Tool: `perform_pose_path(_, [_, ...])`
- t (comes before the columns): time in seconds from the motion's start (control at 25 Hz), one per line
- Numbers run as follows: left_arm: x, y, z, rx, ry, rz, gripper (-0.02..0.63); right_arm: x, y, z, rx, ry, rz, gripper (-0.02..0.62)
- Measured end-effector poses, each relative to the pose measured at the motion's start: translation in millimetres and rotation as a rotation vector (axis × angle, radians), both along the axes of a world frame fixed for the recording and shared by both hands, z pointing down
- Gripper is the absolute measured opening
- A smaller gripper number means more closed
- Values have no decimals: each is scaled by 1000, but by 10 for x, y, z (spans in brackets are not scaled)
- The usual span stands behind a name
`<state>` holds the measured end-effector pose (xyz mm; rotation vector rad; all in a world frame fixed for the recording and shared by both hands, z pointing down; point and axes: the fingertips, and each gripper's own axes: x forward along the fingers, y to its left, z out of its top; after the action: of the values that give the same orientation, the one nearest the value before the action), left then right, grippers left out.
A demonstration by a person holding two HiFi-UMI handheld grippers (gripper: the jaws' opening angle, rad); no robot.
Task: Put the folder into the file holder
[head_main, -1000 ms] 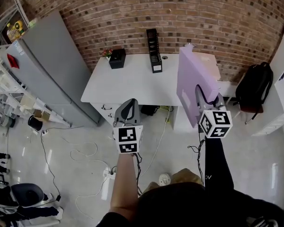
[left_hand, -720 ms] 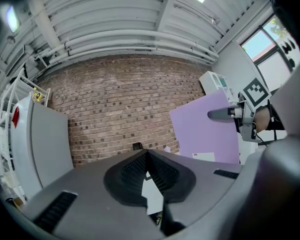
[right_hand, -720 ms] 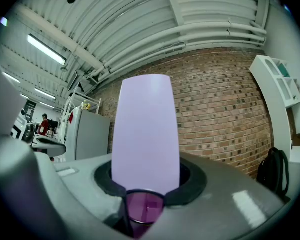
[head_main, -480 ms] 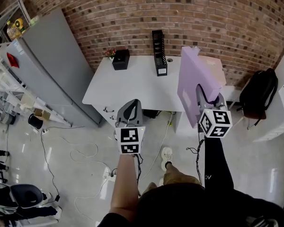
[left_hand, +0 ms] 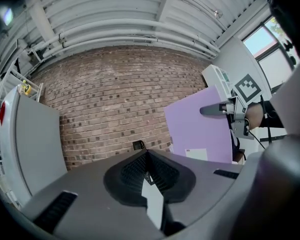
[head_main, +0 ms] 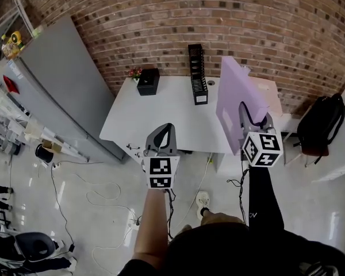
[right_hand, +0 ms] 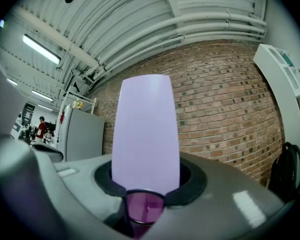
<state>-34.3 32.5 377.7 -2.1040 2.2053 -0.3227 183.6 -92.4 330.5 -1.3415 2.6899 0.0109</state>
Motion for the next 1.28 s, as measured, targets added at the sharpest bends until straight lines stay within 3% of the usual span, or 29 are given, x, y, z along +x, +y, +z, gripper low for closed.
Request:
perform_pose_path(0.72, [-748,-1514,26,-15,-6,-10,9,-880,-1659,-59,4,-27,-20,140])
perform_pose_path(1.28, [-1044,-2080,-96,13,2,0,9,-1181,-2159,-138,7,-61,-12,140])
